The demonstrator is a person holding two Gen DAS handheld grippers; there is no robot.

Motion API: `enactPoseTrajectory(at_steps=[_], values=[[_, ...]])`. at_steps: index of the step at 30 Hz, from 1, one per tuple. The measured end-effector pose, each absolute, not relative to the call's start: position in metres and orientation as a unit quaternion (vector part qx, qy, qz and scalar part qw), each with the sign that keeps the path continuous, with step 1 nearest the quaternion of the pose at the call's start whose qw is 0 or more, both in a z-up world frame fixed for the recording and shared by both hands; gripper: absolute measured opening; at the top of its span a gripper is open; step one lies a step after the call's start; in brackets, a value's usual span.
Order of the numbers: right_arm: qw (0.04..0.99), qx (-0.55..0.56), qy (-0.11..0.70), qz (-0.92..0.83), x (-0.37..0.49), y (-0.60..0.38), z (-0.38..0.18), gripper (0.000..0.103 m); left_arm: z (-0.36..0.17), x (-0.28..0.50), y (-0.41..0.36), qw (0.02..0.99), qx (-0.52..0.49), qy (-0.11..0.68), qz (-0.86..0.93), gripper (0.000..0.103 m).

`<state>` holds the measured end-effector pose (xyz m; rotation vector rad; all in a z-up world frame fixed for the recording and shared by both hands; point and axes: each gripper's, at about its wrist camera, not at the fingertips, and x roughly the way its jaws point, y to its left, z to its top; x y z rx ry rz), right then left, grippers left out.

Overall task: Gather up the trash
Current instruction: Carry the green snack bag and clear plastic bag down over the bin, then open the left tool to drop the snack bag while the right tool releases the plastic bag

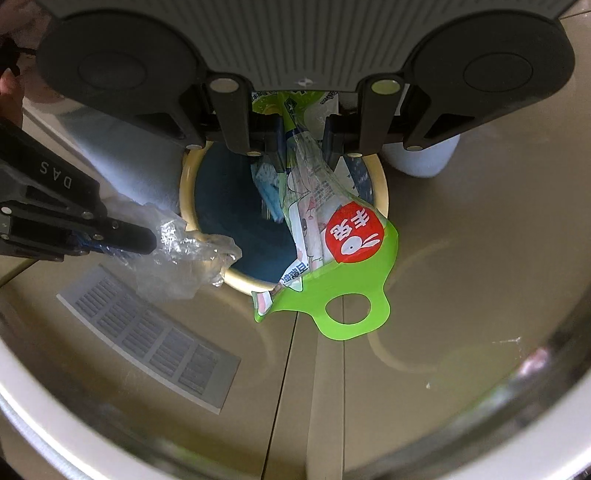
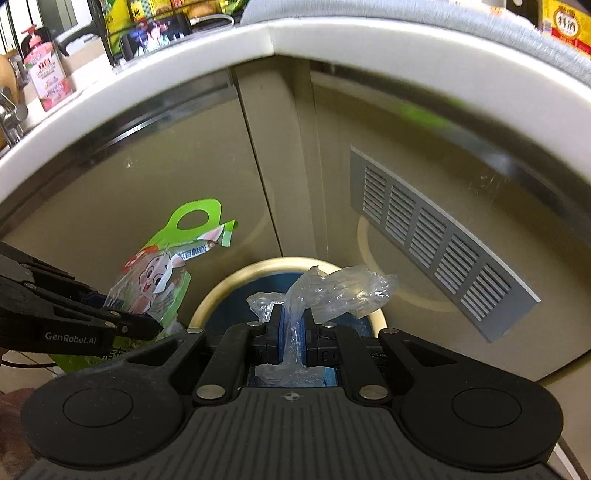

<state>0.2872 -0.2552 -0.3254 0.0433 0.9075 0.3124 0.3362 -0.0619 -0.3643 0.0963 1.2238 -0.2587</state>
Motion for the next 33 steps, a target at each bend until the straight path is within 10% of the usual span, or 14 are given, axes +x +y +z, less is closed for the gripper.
enactPoseTrajectory(at_steps=[27,30,33], values=[[0.847,0.008,0.513,0.138,0.336,-0.233,-0.384,0.009,-0.437,0.382,-0.089,0.762,0.088,0.629,-0.123,0.023],[0.844,0.012,0.521,0.128,0.343,-0.233,-0.389,0.010,-0.442,0.388,-0.091,0.771,0.107,0.619,-0.106,0.054],[0.841,0.020,0.529,0.117,0.349,-0.235,-0.393,0.035,-0.442,0.386,-0.093,0.783,0.124,0.603,-0.093,0.093]])
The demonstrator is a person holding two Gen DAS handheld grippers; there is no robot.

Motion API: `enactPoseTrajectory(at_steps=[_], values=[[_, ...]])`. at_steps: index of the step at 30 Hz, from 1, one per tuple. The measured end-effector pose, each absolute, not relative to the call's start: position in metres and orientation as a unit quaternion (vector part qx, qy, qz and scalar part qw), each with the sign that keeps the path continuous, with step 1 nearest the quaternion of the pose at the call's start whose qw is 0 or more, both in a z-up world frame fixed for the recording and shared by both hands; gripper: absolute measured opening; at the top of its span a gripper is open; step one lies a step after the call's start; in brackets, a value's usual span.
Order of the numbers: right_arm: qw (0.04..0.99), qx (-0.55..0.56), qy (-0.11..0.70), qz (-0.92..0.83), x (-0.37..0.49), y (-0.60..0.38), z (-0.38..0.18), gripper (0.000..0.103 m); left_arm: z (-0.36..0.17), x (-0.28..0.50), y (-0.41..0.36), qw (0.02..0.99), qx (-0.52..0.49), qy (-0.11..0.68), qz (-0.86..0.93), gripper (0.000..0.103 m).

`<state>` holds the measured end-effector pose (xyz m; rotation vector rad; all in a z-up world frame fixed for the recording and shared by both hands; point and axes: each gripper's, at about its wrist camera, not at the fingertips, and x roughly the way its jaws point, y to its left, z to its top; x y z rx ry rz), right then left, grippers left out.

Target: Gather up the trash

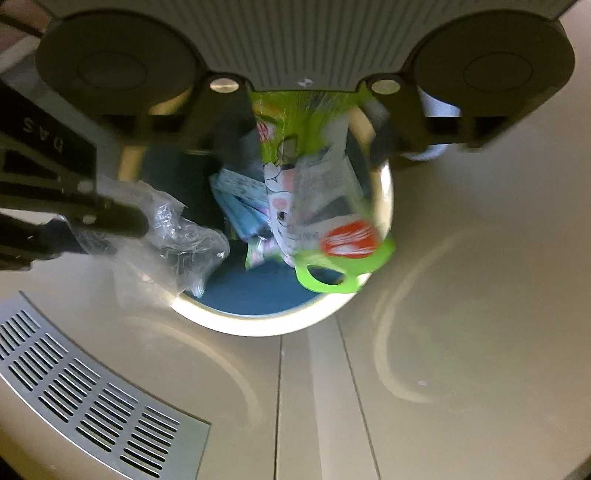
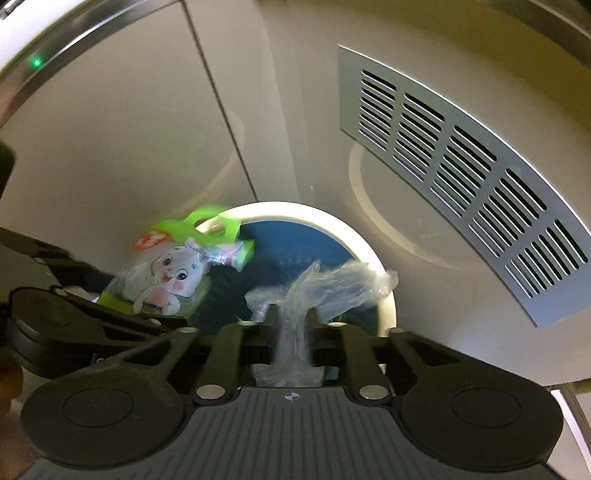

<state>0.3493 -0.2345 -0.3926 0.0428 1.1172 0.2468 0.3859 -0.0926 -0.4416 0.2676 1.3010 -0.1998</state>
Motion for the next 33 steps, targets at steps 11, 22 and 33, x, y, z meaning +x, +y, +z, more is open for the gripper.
enactPoseTrajectory(at_steps=[11,22,33], values=[[0.835,0.035,0.539,0.105,0.341,-0.245,-0.385,0.073,-0.428,0.367,-0.071,0.780,0.135,0.607,-0.071,0.103],[0.853,0.007,0.505,0.133,0.296,-0.240,-0.336,0.086,-0.386,0.331,-0.058,0.809,0.110,0.573,-0.064,0.103],[0.873,-0.041,0.465,0.141,0.276,-0.231,-0.320,0.086,-0.361,0.308,-0.060,0.831,0.115,0.542,-0.051,0.103]])
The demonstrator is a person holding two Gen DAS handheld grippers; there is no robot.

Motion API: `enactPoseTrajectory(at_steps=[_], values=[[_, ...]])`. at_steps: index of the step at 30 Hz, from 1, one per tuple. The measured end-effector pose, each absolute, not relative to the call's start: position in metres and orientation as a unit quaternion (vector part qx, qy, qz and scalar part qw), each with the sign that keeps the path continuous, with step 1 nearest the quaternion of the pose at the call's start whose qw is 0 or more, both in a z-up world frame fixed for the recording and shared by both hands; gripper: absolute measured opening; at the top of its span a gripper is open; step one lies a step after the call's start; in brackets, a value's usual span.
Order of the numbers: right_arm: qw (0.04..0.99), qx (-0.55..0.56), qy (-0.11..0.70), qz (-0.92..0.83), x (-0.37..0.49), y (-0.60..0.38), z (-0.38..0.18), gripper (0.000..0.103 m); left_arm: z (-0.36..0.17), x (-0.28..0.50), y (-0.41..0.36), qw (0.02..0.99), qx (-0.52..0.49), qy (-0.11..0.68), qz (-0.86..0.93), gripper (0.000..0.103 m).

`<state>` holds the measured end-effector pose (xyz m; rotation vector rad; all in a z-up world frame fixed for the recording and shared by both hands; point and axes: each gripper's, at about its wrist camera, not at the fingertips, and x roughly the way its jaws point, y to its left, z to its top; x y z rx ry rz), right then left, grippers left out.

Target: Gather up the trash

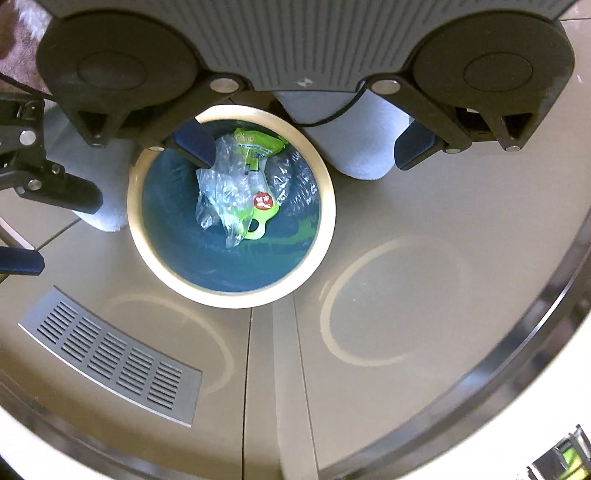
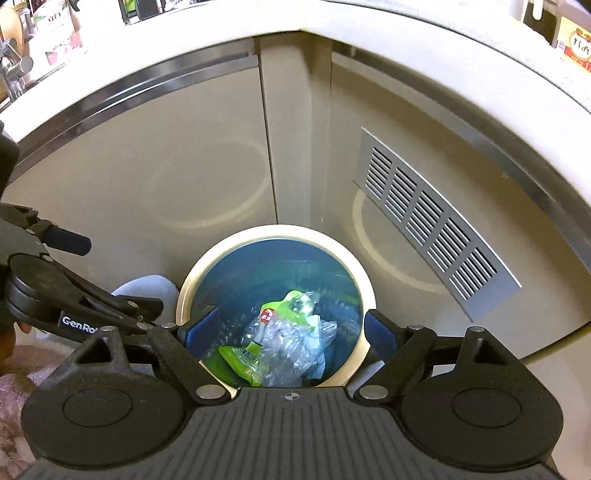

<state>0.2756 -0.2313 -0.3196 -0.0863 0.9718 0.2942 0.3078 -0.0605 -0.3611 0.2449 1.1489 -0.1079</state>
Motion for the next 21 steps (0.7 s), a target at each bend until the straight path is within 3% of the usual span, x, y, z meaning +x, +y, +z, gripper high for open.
enactPoseTrajectory(at_steps=[21], values=[[0.883,-0.059,0.444,0.139,0.257,-0.224,-0.308,0.087,-0.352,0.303,-0.057,0.843,0.117,0.522,-0.049,0.103]])
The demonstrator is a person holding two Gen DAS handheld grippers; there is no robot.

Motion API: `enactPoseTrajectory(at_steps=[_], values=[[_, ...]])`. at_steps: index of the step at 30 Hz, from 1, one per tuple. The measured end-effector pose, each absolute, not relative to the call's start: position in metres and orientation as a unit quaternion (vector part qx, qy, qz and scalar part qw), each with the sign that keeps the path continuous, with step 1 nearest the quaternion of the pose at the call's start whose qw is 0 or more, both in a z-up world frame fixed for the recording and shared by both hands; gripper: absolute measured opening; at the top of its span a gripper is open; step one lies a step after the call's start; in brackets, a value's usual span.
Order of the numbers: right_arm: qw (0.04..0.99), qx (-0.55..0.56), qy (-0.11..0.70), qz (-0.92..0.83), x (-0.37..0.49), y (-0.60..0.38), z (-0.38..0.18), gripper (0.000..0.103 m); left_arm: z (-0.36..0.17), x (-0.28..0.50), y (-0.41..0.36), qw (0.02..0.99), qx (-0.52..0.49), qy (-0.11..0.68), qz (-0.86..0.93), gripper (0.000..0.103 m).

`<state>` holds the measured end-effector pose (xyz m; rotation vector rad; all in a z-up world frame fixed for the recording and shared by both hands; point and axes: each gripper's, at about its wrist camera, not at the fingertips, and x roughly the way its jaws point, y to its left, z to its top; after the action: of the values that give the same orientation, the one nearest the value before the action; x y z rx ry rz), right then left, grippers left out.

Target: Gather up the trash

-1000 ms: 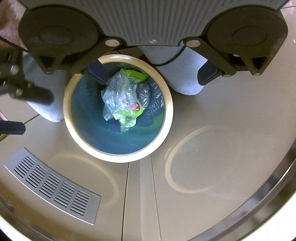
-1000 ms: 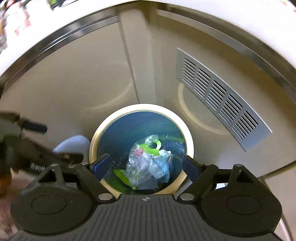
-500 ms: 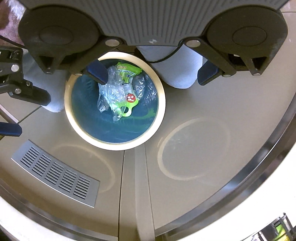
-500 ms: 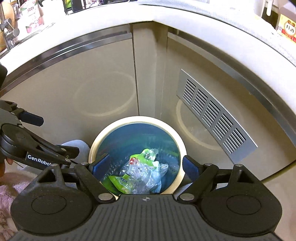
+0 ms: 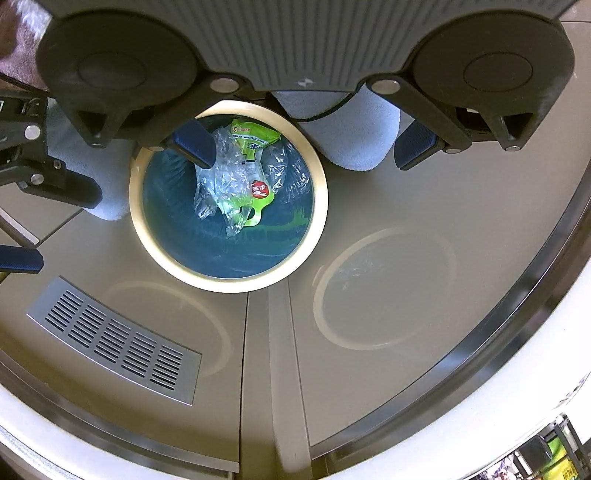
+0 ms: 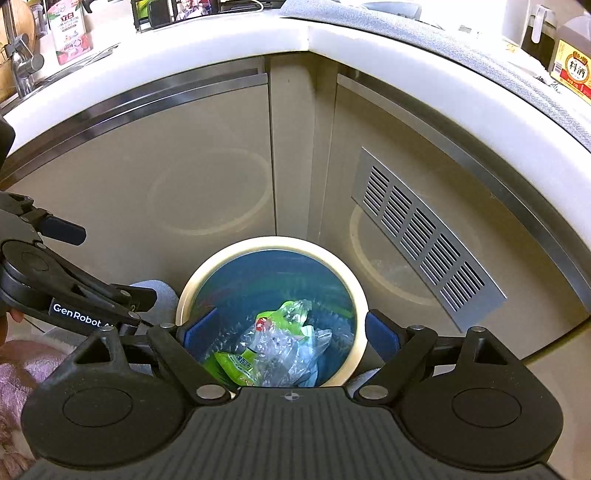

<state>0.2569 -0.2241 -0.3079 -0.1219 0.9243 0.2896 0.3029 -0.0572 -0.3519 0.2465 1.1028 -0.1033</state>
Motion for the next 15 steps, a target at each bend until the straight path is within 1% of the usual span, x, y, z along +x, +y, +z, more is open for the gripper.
enactPoseTrajectory(at_steps=[15], values=[[0.881,-0.059,0.449,0.140,0.2595,-0.2215,-0.3111,0.088,-0.3526,0.3016,-0.0573,0.844,0.117,0.522,-0.047,0.103]])
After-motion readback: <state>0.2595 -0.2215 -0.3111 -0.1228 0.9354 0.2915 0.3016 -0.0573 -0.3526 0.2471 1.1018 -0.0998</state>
